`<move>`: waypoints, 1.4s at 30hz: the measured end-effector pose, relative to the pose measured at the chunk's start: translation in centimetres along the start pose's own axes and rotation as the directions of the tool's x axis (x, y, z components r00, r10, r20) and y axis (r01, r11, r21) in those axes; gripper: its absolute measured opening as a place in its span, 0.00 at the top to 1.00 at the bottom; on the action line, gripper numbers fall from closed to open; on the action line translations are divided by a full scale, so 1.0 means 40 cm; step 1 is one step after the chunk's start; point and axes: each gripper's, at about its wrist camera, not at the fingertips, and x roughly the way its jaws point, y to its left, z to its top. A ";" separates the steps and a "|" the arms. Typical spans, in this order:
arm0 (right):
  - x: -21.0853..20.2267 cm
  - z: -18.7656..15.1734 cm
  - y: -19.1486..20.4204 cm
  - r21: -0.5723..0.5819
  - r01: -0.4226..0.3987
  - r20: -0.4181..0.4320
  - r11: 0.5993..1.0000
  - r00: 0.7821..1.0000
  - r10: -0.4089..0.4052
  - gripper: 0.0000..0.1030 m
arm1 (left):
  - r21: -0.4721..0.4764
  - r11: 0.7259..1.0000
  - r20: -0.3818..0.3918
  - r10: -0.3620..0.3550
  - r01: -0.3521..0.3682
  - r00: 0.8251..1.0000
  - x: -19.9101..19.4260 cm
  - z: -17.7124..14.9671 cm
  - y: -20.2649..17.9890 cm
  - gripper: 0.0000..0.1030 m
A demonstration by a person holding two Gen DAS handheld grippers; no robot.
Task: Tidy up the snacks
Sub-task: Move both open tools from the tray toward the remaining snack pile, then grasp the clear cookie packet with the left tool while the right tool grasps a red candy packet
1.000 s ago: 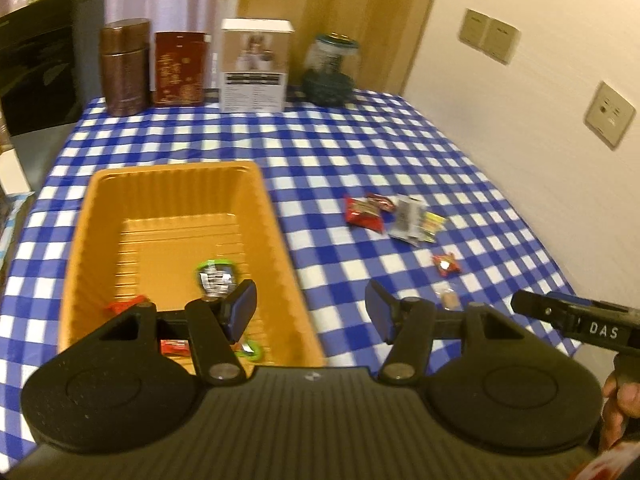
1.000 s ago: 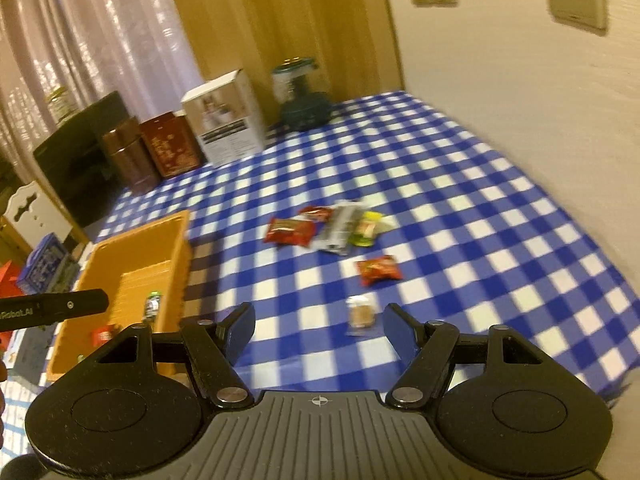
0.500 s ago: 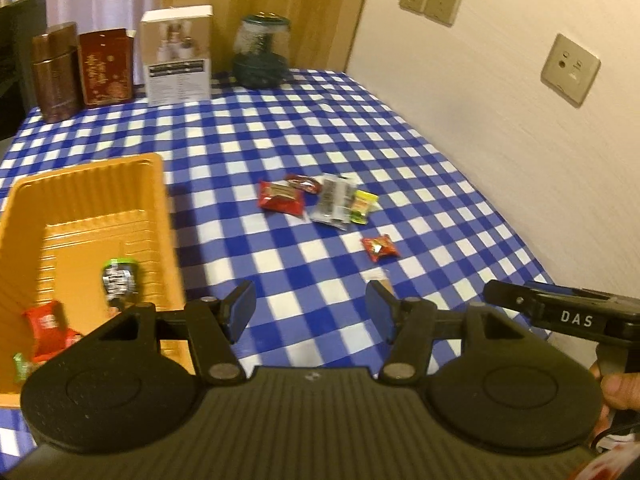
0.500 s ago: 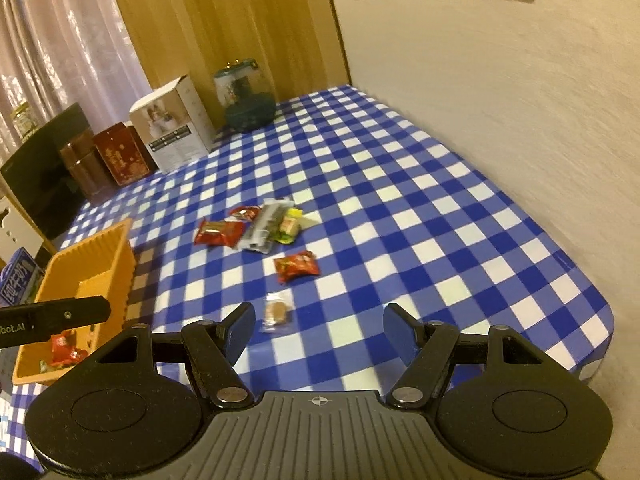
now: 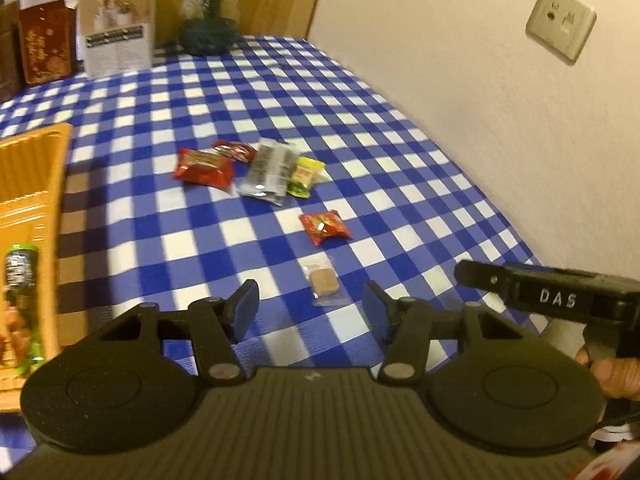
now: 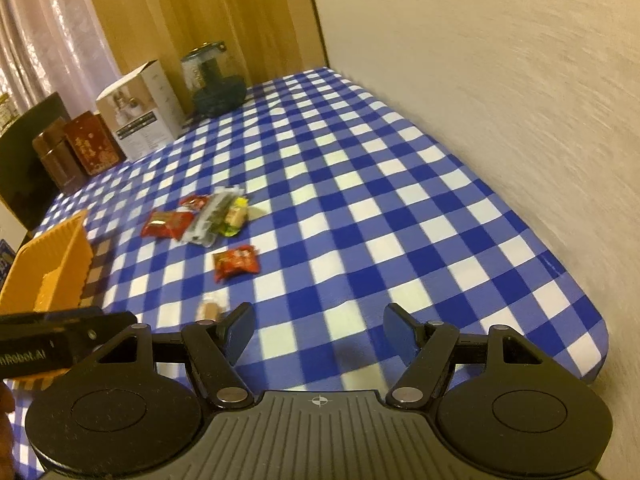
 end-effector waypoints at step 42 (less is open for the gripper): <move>0.227 0.049 0.127 -0.506 -0.183 -0.071 0.843 0.983 0.171 0.32 | -0.092 0.991 0.050 0.101 -0.096 0.994 0.056 0.028 0.116 0.82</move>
